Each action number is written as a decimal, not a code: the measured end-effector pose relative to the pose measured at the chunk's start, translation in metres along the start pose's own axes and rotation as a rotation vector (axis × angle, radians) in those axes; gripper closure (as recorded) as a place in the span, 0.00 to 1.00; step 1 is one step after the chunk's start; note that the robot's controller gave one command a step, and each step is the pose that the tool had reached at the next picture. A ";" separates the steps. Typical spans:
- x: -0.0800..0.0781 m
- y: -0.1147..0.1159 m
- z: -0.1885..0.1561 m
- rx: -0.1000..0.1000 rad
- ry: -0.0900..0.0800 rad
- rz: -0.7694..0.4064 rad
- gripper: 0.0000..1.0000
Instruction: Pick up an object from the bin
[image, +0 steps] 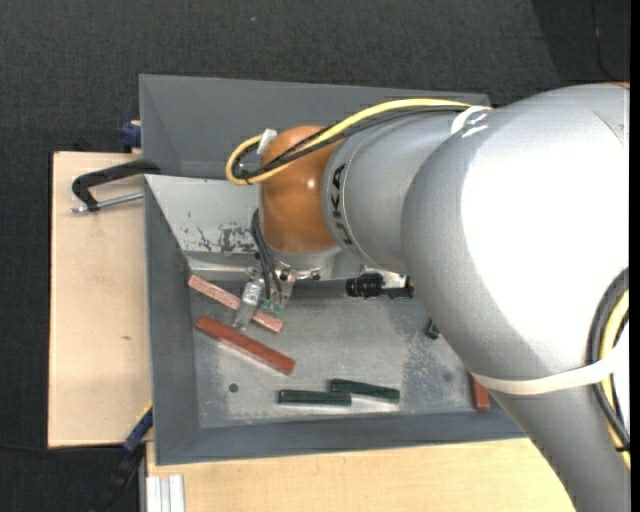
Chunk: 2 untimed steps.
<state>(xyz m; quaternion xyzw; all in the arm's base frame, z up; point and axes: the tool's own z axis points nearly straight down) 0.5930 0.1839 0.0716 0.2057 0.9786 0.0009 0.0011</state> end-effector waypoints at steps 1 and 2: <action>0.000 0.000 0.000 0.000 0.000 0.000 1.00; 0.035 0.009 -0.162 -0.003 -0.003 -0.086 1.00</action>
Offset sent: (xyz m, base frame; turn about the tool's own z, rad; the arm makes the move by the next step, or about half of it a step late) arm -0.0296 0.0205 0.1593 -0.0832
